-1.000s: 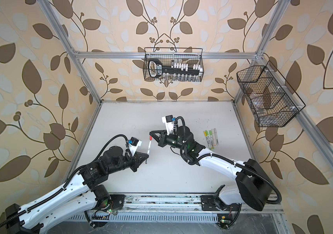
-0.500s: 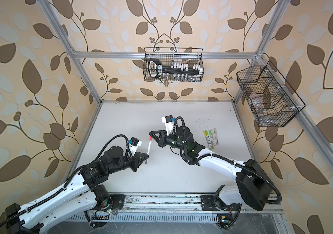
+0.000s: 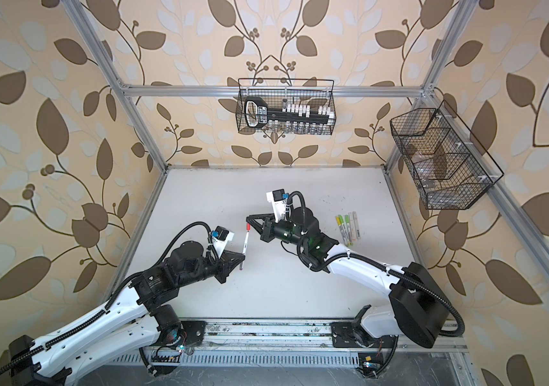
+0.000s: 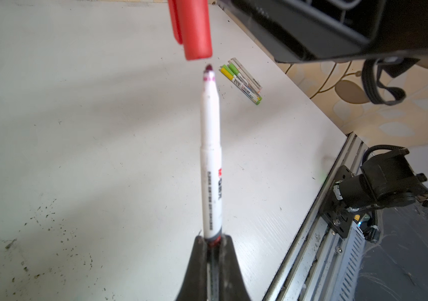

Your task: Insert the pens into the pen caps

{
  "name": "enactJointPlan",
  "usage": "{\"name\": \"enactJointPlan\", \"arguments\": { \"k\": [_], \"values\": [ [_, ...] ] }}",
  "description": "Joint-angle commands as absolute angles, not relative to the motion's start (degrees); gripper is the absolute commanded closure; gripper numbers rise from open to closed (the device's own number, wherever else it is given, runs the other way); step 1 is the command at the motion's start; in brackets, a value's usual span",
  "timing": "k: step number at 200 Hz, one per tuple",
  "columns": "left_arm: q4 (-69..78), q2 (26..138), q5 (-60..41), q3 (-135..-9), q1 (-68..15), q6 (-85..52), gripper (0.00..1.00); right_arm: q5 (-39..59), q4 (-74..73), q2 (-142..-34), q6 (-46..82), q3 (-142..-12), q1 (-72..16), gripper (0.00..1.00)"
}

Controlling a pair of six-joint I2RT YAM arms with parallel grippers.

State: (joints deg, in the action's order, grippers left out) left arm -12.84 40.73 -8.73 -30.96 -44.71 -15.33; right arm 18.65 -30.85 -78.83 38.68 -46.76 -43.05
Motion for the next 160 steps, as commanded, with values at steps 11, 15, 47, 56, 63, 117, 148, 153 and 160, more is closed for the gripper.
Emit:
{"name": "enactJointPlan", "arguments": {
  "k": [11, 15, 47, 56, 63, 117, 148, 153, 160],
  "values": [
    [-12.37, 40.54, -8.55, -31.49, -45.35, -14.81, 1.00, 19.43, -30.93, -78.31, 37.56, -48.78, -42.65, 0.94],
    [-12.37, 40.52, -8.38, -31.49, -45.40, -14.80, 1.00, 19.41, -30.98, -78.31, 37.60, -48.78, -42.63, 0.94],
    [-12.63, 39.60, -6.76, -31.40, -45.44, -14.87, 1.00, 19.62, -31.03, -78.18, 37.73, -48.92, -42.86, 0.94],
    [-12.66, 39.46, -6.55, -31.29, -45.44, -14.86, 1.00, 19.60, -31.10, -78.22, 37.77, -48.91, -42.97, 0.94],
    [-12.74, 39.46, -6.42, -31.34, -45.44, -14.94, 1.00, 19.61, -30.98, -78.27, 37.69, -48.84, -42.94, 0.94],
    [-12.87, 39.55, -6.06, -31.46, -45.44, -14.81, 1.00, 19.78, -31.10, -78.53, 37.81, -48.91, -43.24, 0.94],
    [-12.72, 39.46, -6.20, -31.51, -45.44, -14.76, 1.00, 19.88, -31.57, -78.97, 38.04, -48.94, -43.56, 0.94],
    [-12.74, 39.46, -6.24, -31.55, -45.44, -14.77, 1.00, 19.81, -31.78, -79.06, 38.09, -48.95, -43.59, 0.94],
    [-12.81, 39.55, -6.17, -31.51, -45.44, -14.69, 1.00, 19.90, -31.97, -79.16, 38.23, -48.96, -43.66, 0.94]
  ]
}}
